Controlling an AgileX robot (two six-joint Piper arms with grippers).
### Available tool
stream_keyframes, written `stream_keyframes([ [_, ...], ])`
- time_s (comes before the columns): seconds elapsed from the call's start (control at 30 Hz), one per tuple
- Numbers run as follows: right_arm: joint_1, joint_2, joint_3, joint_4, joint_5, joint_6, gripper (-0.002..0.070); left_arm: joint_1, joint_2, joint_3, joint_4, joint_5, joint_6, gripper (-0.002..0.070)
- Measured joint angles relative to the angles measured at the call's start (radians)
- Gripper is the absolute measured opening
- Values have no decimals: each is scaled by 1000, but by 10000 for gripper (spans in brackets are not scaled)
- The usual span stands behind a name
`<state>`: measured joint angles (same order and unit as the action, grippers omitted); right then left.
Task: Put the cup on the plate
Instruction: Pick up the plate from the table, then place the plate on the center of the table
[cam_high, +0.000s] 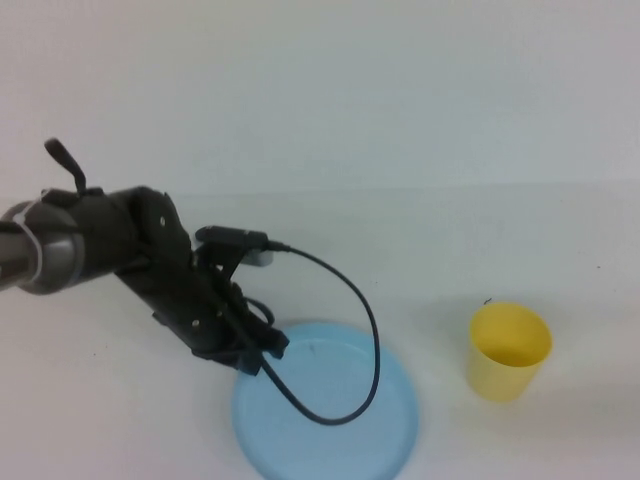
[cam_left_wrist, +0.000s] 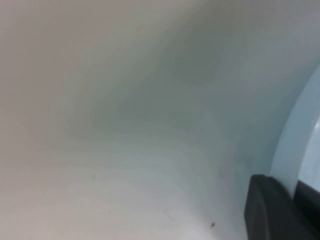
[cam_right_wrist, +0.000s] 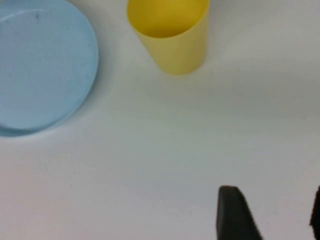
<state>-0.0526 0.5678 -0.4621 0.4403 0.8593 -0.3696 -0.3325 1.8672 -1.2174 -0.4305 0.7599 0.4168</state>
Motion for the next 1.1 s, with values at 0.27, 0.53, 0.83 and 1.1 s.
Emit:
stream_keyframes([
  [0.27,0,0,0,8,15,0,330,0,0,-132,-29,53,0,1],
  [0.53,0,0,0,10,20,0,328,0,7,-146,-65,9,3,1],
  [0.83,0,0,0,24,8,0,328,-1,73,-146,-104,-10,47,2],
  [1.1,0,0,0,30,-8,0,328,-11,89,-146,-159,-62,79,192],
])
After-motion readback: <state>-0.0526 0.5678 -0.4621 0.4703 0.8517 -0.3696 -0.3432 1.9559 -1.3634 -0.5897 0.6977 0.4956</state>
